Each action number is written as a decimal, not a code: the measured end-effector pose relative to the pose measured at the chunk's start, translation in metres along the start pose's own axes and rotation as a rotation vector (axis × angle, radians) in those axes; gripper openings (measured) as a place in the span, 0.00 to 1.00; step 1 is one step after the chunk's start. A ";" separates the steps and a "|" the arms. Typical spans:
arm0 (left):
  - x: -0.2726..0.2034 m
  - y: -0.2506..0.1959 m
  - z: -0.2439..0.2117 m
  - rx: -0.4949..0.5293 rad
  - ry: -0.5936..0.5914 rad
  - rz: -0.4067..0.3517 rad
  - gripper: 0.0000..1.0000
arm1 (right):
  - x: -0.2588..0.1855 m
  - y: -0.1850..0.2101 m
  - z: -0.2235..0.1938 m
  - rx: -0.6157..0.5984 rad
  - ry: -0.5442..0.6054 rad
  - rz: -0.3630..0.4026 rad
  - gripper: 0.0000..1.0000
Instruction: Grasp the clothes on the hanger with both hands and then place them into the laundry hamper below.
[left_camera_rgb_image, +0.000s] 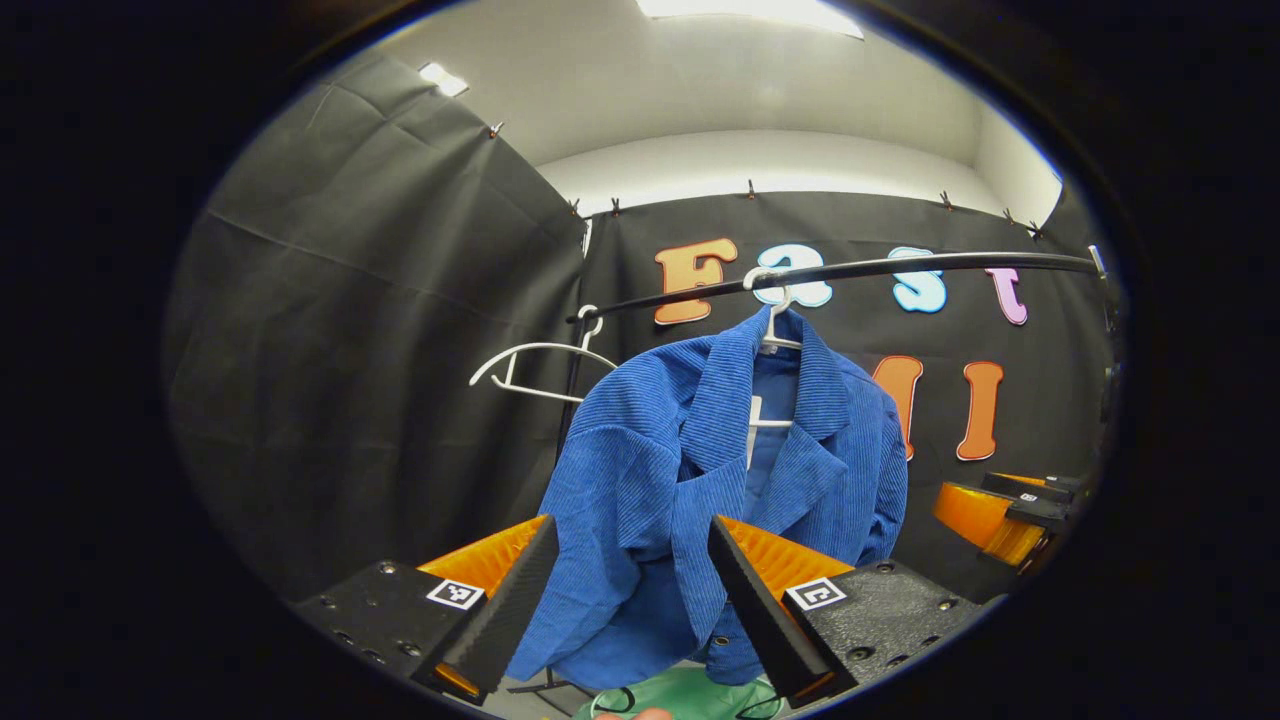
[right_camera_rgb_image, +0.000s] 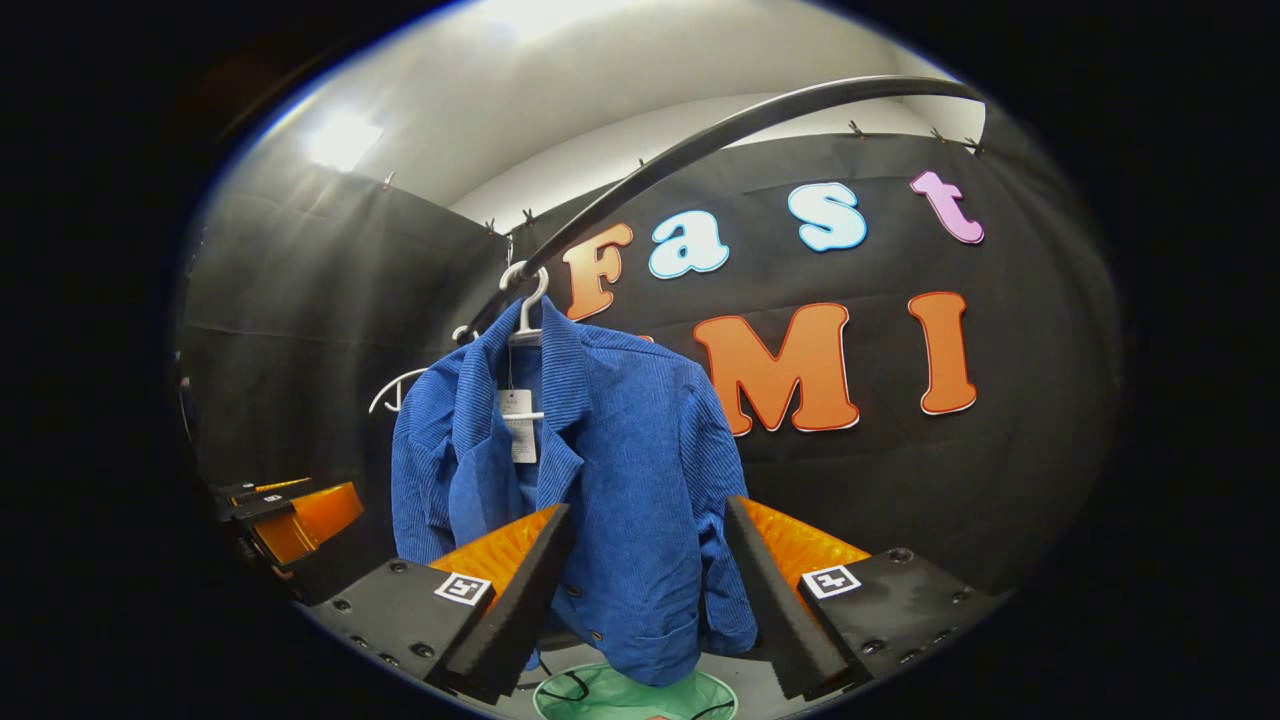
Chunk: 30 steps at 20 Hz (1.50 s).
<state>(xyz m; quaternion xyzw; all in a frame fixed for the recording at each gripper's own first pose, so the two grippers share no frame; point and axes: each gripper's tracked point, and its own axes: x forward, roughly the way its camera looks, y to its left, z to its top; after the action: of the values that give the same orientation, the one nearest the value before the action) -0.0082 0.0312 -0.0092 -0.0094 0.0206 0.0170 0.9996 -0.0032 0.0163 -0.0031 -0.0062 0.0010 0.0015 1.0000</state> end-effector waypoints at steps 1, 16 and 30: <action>0.000 0.002 0.001 0.003 -0.001 0.001 0.92 | 0.000 0.002 0.000 0.000 0.000 0.000 0.93; -0.017 0.007 -0.004 -0.023 -0.012 0.073 0.95 | -0.005 -0.011 0.001 -0.004 0.011 0.039 0.97; -0.003 0.016 0.002 0.004 -0.014 0.046 0.92 | 0.001 0.004 0.000 0.000 -0.005 0.028 0.98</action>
<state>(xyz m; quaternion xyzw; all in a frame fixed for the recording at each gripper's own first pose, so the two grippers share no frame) -0.0120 0.0476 -0.0074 -0.0067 0.0140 0.0398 0.9991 -0.0020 0.0199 -0.0036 -0.0061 -0.0016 0.0153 0.9999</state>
